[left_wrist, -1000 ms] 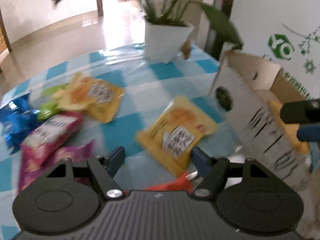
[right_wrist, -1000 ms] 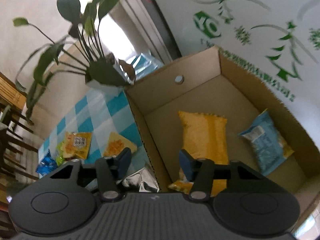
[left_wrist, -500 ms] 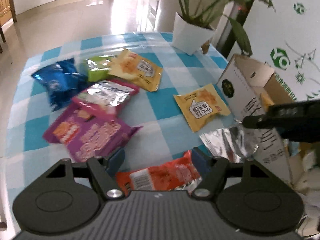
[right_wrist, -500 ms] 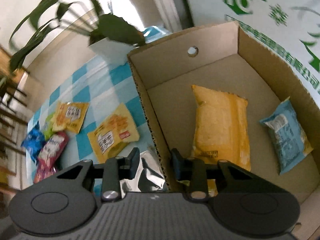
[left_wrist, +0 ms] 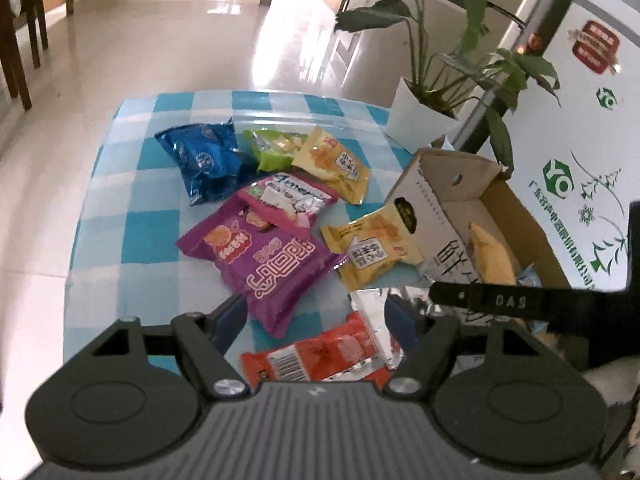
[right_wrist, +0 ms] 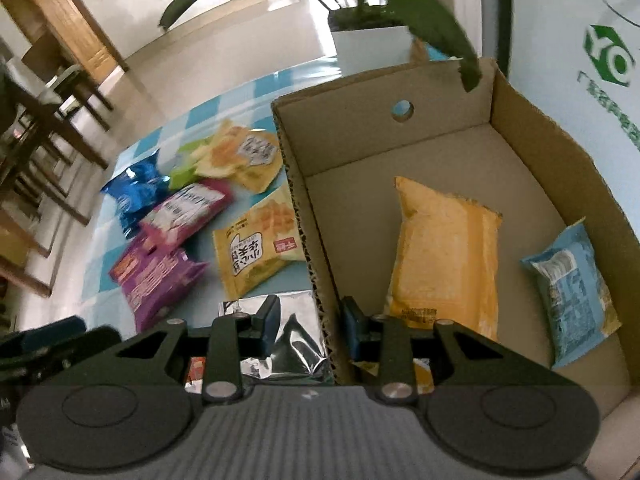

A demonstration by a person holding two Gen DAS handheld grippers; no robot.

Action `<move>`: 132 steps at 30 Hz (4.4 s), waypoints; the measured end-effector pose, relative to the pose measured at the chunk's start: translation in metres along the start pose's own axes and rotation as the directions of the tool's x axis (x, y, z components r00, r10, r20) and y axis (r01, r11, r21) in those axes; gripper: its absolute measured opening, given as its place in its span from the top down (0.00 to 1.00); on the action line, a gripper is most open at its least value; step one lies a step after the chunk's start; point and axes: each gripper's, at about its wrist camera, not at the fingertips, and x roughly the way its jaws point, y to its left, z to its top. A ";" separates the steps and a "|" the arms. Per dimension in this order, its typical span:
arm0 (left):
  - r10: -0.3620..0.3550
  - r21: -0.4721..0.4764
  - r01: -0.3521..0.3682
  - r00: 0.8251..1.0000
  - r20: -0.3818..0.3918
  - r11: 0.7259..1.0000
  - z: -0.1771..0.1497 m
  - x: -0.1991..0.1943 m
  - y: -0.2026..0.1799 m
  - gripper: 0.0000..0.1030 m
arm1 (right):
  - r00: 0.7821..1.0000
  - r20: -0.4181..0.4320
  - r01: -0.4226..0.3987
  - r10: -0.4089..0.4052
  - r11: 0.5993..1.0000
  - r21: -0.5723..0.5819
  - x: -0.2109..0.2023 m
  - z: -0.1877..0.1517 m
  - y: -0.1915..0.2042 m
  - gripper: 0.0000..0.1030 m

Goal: Organize snacks
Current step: 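Move the left tool back over the pile toward the red-orange bag, then lower the left gripper onto the red-orange bag and close it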

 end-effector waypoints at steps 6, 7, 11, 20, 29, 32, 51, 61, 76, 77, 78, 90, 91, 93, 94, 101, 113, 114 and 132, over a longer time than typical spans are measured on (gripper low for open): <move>0.013 0.028 -0.011 0.999 -0.047 1.000 -0.006 0.008 -0.004 0.26 | 0.992 0.011 0.127 -0.128 0.991 0.043 0.004 0.002 -0.005 0.62; 0.016 0.032 -0.014 0.998 -0.057 0.999 -0.007 0.009 -0.004 0.26 | 0.991 0.015 0.133 -0.134 0.990 0.056 0.001 0.001 -0.009 0.62; 0.021 0.054 -0.016 0.996 -0.085 0.998 -0.013 0.014 -0.006 0.26 | 0.977 0.063 0.197 -0.202 0.978 0.070 -0.003 0.005 -0.012 0.62; 0.094 0.075 -0.087 0.991 -0.099 0.993 -0.016 0.016 -0.005 0.26 | 0.970 0.175 0.165 -0.170 0.985 0.047 -0.034 0.008 0.002 0.46; 0.143 0.130 -0.136 0.989 -0.044 0.982 -0.016 0.008 -0.015 0.19 | 0.975 0.192 0.113 -0.115 0.993 0.021 -0.058 -0.007 0.026 0.30; 0.153 0.153 -0.146 0.987 -0.037 0.977 -0.017 0.006 -0.017 0.15 | 0.975 0.203 0.087 -0.094 0.995 0.045 -0.069 -0.017 0.029 0.27; 0.050 0.294 -0.034 0.998 -0.047 0.955 -0.033 -0.004 -0.014 0.15 | 0.990 0.140 -0.025 0.006 0.991 0.135 -0.080 -0.059 0.034 0.23; -0.004 0.441 0.031 0.998 -0.062 0.897 -0.054 0.011 -0.027 0.15 | 0.991 0.116 -0.098 0.068 0.957 0.273 -0.073 -0.061 0.016 0.23; 0.037 0.326 -0.014 0.997 -0.062 0.945 -0.052 0.036 -0.007 0.13 | 0.996 0.073 -0.058 0.043 0.973 0.224 -0.036 -0.035 0.031 0.23; 0.046 0.314 -0.024 0.997 -0.062 0.949 -0.051 0.034 -0.003 0.13 | 0.997 0.067 -0.046 0.032 0.975 0.218 -0.032 -0.034 0.032 0.23; 0.061 0.306 -0.039 0.996 -0.064 0.951 -0.051 0.033 0.000 0.14 | 0.998 0.063 -0.029 0.016 0.976 0.214 -0.027 -0.032 0.033 0.23; 0.102 0.194 -0.080 0.989 -0.107 0.978 -0.045 0.016 0.044 0.16 | 0.984 0.083 0.146 -0.156 0.982 0.120 0.005 -0.026 0.054 0.19; 0.103 0.174 -0.083 0.989 -0.106 0.981 -0.044 0.012 0.048 0.16 | 0.983 0.084 0.155 -0.164 0.982 0.107 0.008 -0.026 0.056 0.16; 0.089 0.113 -0.078 0.991 -0.097 0.991 -0.038 0.006 0.059 0.16 | 0.981 0.091 0.164 -0.171 0.983 0.079 0.011 -0.026 0.060 0.14; 0.087 0.081 -0.080 0.992 -0.092 0.994 -0.036 0.002 0.063 0.16 | 0.981 0.093 0.162 -0.168 0.984 0.068 0.012 -0.027 0.062 0.14; 0.146 -0.010 -0.147 0.989 -0.037 0.989 -0.025 -0.006 0.075 0.16 | 0.995 0.081 -0.073 0.063 0.989 0.127 -0.002 -0.023 0.056 0.19; 0.093 -0.007 -0.094 0.995 -0.044 0.996 -0.021 0.028 0.030 0.15 | 0.983 0.135 0.097 -0.121 0.981 0.170 0.000 -0.018 0.049 0.17; 0.097 -0.002 -0.097 0.994 -0.049 0.995 -0.021 0.032 0.028 0.15 | 0.983 0.134 0.103 -0.126 0.980 0.168 0.002 -0.019 0.050 0.16; 0.205 -0.061 -0.210 0.976 -0.079 0.976 -0.027 0.018 0.075 0.15 | 0.991 0.039 -0.134 0.129 0.975 0.177 0.009 -0.020 0.070 0.08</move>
